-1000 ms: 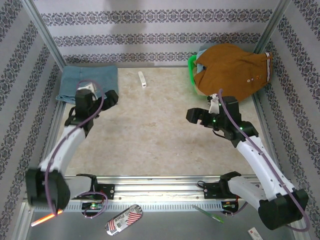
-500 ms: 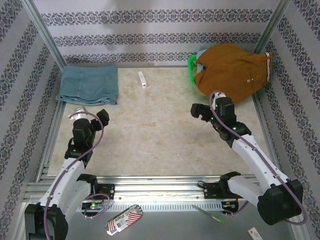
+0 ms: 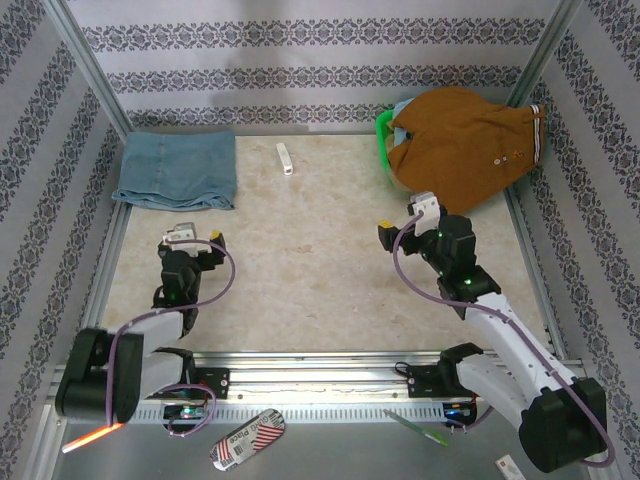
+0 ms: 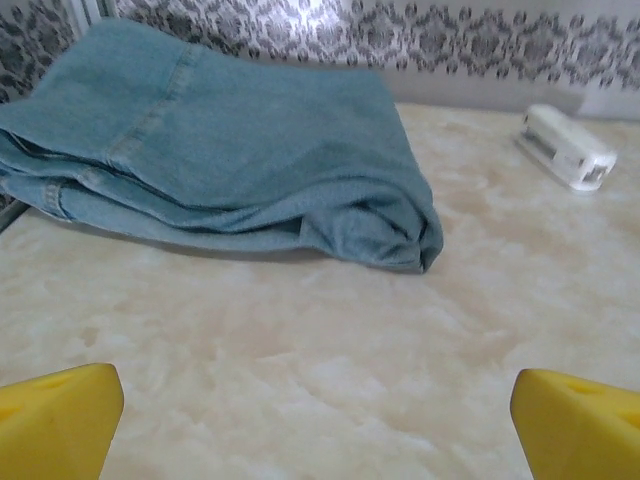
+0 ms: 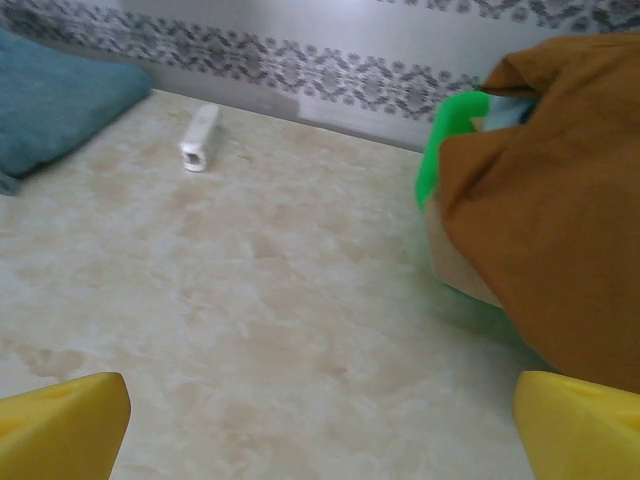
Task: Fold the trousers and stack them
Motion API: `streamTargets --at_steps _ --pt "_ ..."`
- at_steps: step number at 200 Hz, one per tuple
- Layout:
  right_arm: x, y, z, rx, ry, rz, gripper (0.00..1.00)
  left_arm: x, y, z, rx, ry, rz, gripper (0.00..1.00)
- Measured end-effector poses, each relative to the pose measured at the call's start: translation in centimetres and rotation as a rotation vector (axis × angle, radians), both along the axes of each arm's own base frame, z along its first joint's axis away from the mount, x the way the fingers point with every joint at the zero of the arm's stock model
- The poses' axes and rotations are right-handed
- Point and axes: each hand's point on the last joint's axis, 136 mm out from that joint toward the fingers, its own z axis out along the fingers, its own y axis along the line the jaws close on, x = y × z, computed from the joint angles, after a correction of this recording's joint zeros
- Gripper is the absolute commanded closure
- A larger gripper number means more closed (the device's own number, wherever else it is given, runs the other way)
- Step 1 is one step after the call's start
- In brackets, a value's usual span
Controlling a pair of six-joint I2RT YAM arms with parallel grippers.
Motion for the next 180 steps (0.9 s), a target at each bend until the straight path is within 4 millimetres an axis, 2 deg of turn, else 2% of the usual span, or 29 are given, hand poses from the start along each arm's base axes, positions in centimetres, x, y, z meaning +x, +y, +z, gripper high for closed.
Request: streamTargets --at_steps 32,59,71,81,109,141,169,180 --pt "0.8 -3.1 -2.4 -0.053 -0.015 -0.139 0.02 1.1 -0.4 -3.0 0.057 0.056 -0.039 0.00" --pt "0.8 -5.7 -6.4 -0.087 0.006 -0.252 0.02 2.2 -0.5 -4.9 0.079 0.085 -0.046 0.01" --pt "0.6 -6.5 -8.3 -0.099 0.021 -0.285 0.02 2.5 -0.5 -4.4 0.085 0.073 -0.050 0.01" --pt "0.5 -7.1 -9.6 -0.104 0.033 -0.303 0.02 3.6 -0.6 -3.3 0.091 0.046 -0.053 0.01" --pt "1.6 -8.5 -11.2 -0.088 0.021 -0.356 0.02 5.8 -0.4 -1.0 0.097 -0.003 -0.031 0.01" --pt "3.0 -9.9 -11.6 -0.040 -0.021 -0.405 0.02 5.9 0.1 -1.3 0.106 0.021 -0.001 0.01" --pt "3.7 -10.8 -13.7 -0.014 0.004 -0.447 0.02 5.7 0.5 -1.7 0.112 0.043 0.017 0.01" --pt "3.9 -11.0 -13.9 -0.011 0.021 -0.465 0.02 5.7 0.6 -1.8 0.113 0.047 0.020 0.01"
